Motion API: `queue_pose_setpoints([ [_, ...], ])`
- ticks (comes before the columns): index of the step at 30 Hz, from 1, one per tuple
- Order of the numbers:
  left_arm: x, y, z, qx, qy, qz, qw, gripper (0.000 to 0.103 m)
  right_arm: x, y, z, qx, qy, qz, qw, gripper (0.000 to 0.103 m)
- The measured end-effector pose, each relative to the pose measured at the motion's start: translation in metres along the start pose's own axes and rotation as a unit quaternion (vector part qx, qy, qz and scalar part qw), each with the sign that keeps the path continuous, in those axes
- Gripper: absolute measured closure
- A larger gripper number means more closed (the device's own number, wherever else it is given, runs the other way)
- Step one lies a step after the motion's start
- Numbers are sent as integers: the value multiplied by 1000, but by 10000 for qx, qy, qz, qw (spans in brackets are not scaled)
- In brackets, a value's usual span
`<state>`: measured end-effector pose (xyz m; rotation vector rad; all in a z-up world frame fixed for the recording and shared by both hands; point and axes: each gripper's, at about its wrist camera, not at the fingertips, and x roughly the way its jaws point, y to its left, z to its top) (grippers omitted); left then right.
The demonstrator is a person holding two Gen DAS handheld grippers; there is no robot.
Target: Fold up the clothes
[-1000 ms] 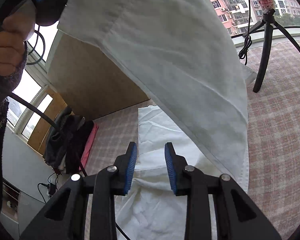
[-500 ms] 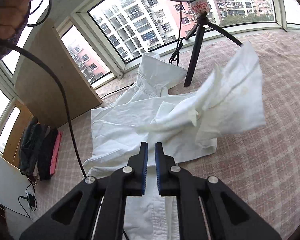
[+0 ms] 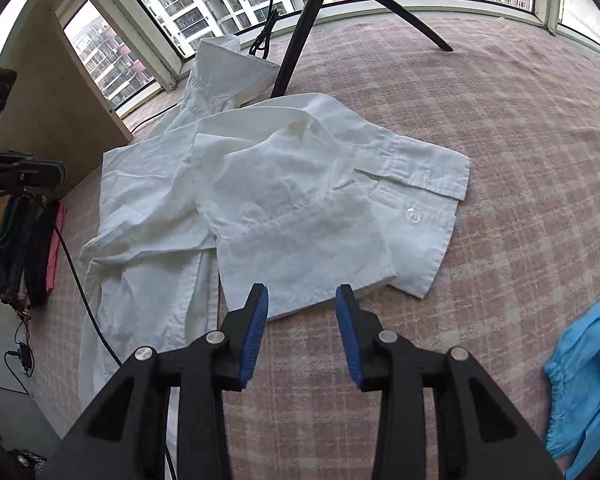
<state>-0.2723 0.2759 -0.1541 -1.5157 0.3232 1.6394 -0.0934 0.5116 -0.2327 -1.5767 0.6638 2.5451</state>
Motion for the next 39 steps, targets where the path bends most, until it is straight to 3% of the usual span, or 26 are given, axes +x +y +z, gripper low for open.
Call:
queue_pose_setpoints([
  [3,18,14,-31,-292,-18,-31,9996,101,-7,-25,17,355,-190,-187,9990,67],
  [6,26,20,-46,-470,-116,-205,9986,101,-8,-46,24,653,-86,-136,9977,64],
  [15,50,18,-51,-552,77,-143,9983,101,16,-30,23,-204,277,-192,9992,62],
  [16,52,19,-51,-550,114,-133,9983,101,16,-27,22,-315,312,-156,9989,72],
  [17,54,19,-51,-539,148,-113,9984,101,15,-25,23,-408,364,-123,9984,100],
  [22,63,19,-55,-511,315,-109,9981,101,-18,-21,48,-1040,306,-312,9936,101],
  [25,63,17,-59,-511,380,-192,9978,101,-36,-30,82,-1332,30,-904,9870,101],
  [27,54,11,-59,-475,299,-227,9982,101,-31,-43,104,-1508,59,-1643,9748,95],
  [28,46,6,-57,-417,191,-266,9986,101,-27,-49,114,-1586,100,-1967,9675,83],
  [29,38,1,-54,-358,83,-305,9989,101,-22,-54,121,-1624,188,-2144,9630,76],
  [30,29,-3,-52,-295,-32,-329,9990,100,-21,-57,124,-1599,141,-2262,9607,75],
  [33,17,-6,-34,-184,-284,-199,9992,97,-32,-63,119,-1375,53,-1801,9740,74],
  [36,29,-6,-16,-77,-236,-154,9996,97,-33,-56,99,-1147,92,-1343,9842,70],
  [38,44,-8,-10,91,-92,-11,9999,97,-32,-48,78,-1119,95,-1132,9872,55],
  [39,53,-8,-10,93,7,55,9999,97,-32,-44,68,-1100,84,-1056,9883,53],
])
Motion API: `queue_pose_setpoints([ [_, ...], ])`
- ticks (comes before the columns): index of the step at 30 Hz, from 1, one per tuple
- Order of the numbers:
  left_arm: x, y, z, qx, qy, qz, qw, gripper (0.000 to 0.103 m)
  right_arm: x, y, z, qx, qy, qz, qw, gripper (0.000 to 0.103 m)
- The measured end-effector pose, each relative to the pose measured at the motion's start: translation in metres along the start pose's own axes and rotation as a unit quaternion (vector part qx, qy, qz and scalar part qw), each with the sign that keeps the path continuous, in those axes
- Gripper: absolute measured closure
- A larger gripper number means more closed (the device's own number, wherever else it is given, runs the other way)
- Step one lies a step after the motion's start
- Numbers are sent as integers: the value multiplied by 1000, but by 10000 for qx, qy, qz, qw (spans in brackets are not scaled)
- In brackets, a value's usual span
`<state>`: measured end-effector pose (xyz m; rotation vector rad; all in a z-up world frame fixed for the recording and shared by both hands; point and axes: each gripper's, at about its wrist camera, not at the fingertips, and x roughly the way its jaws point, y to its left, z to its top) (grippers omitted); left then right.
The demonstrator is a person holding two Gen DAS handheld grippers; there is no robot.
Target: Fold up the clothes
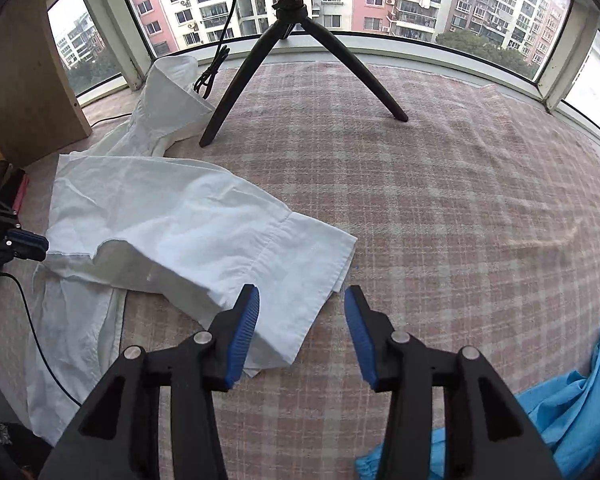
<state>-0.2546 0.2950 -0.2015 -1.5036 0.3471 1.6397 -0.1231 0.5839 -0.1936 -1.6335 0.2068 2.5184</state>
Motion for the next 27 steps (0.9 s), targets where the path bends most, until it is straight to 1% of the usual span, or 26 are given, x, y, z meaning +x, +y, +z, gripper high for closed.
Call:
queue_pose_setpoints([
  [1,9,0,0,3,99,65,9999,97,1,3,-9,31,-30,9,10000,51],
  [2,17,2,0,-22,187,97,9998,97,5,6,-15,34,-12,125,9999,48],
  [3,23,7,-1,-125,242,37,9996,97,10,10,-20,31,19,204,9998,48],
  [4,28,12,-2,-220,297,-6,9993,97,18,13,-21,-12,91,135,9999,48],
  [6,34,21,-5,-378,378,-51,9986,97,35,18,-19,-227,211,-171,9994,48],
  [7,36,25,-6,-443,405,-83,9982,97,41,20,-16,-349,269,-336,9985,58],
  [8,37,26,-6,-457,419,-94,9980,96,43,19,-11,-428,311,-418,9977,93],
  [9,38,27,-7,-472,433,-104,9979,95,39,17,-5,-453,293,-379,9978,101],
  [10,39,28,-7,-480,444,-113,9978,95,33,16,1,-529,233,-409,9975,100],
  [12,41,27,-9,-457,449,-135,9979,95,8,22,15,-1003,-157,-880,9909,100],
  [13,42,25,-8,-441,449,-152,9979,94,-4,26,19,-1246,-340,-1014,9864,99],
  [14,42,24,-8,-427,457,-129,9980,94,-14,30,23,-1461,-474,-1139,9816,93],
  [15,43,24,-9,-414,467,-109,9980,94,-15,32,23,-1579,-420,-1261,9785,85],
  [16,43,24,-9,-405,472,-106,9980,94,-12,32,17,-1675,-249,-1409,9754,65],
  [17,43,23,-9,-401,475,-108,9980,94,-7,30,8,-1731,-31,-1313,9761,48],
  [18,43,24,-9,-408,476,-121,9980,94,-6,24,-2,-1596,102,-937,9827,48],
  [19,43,24,-9,-417,474,-136,9979,94,-7,12,-9,-1195,163,-407,9919,48],
  [20,44,24,-9,-425,472,-150,9979,94,-8,-1,-17,-747,210,97,9969,48],
  [21,44,24,-10,-427,470,-158,9979,94,-9,-18,-28,-169,205,472,9985,48],
  [22,44,24,-10,-430,469,-162,9978,94,-9,-34,-36,338,153,690,9969,48],
  [23,44,24,-10,-435,471,-166,9978,94,-8,-45,-43,696,100,781,9945,48],
  [25,45,21,-8,-433,489,-176,9977,94,1,-61,-54,1235,128,886,9883,48],
  [27,46,21,-5,-438,533,-172,9975,94,14,-71,-56,1727,163,1165,9779,48],
])
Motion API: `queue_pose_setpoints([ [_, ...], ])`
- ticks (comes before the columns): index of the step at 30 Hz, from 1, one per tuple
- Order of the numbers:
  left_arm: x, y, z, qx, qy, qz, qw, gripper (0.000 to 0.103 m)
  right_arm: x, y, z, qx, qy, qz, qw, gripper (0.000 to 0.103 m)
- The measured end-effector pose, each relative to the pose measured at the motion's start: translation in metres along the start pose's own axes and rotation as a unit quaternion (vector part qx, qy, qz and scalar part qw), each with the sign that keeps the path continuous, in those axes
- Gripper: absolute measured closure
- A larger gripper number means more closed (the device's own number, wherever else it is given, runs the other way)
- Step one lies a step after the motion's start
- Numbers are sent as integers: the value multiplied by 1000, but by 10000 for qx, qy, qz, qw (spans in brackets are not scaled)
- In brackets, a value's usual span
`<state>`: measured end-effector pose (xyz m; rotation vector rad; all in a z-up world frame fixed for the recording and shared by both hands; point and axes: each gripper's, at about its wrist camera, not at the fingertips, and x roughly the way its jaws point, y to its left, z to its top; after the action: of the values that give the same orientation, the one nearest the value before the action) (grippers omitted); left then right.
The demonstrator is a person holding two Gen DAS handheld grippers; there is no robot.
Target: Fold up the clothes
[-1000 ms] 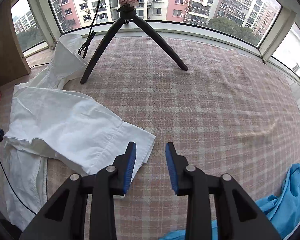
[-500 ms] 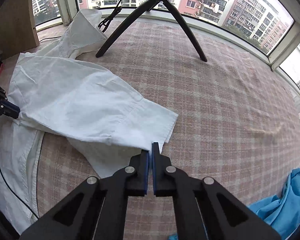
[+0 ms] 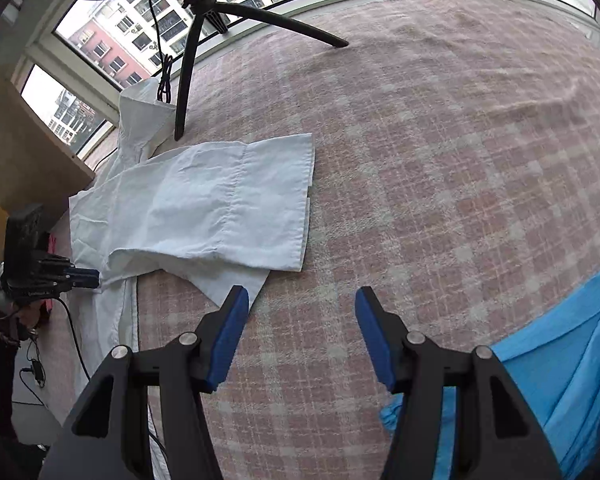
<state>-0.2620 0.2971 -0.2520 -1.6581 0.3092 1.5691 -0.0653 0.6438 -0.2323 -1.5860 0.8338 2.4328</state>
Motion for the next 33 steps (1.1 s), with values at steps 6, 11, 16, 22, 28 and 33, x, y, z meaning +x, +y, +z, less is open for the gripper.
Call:
queue_pose_setpoints([
  [6,2,-4,3,101,76,109,9999,93,30,50,-11,-997,173,-396,9941,52],
  [11,5,-6,4,84,55,90,9999,93,52,85,-12,-1795,106,-1196,9764,68],
  [16,5,-4,3,92,35,37,9999,93,51,99,-8,-2437,266,-1357,9599,99],
  [22,4,-1,3,103,48,-23,9999,93,36,92,12,-3359,75,-2753,9007,96],
  [28,3,-1,3,155,100,4,9998,93,7,23,19,-2077,45,-2320,9503,73],
  [33,3,-2,6,165,170,32,9997,92,-6,-19,31,-532,69,-706,9961,70],
])
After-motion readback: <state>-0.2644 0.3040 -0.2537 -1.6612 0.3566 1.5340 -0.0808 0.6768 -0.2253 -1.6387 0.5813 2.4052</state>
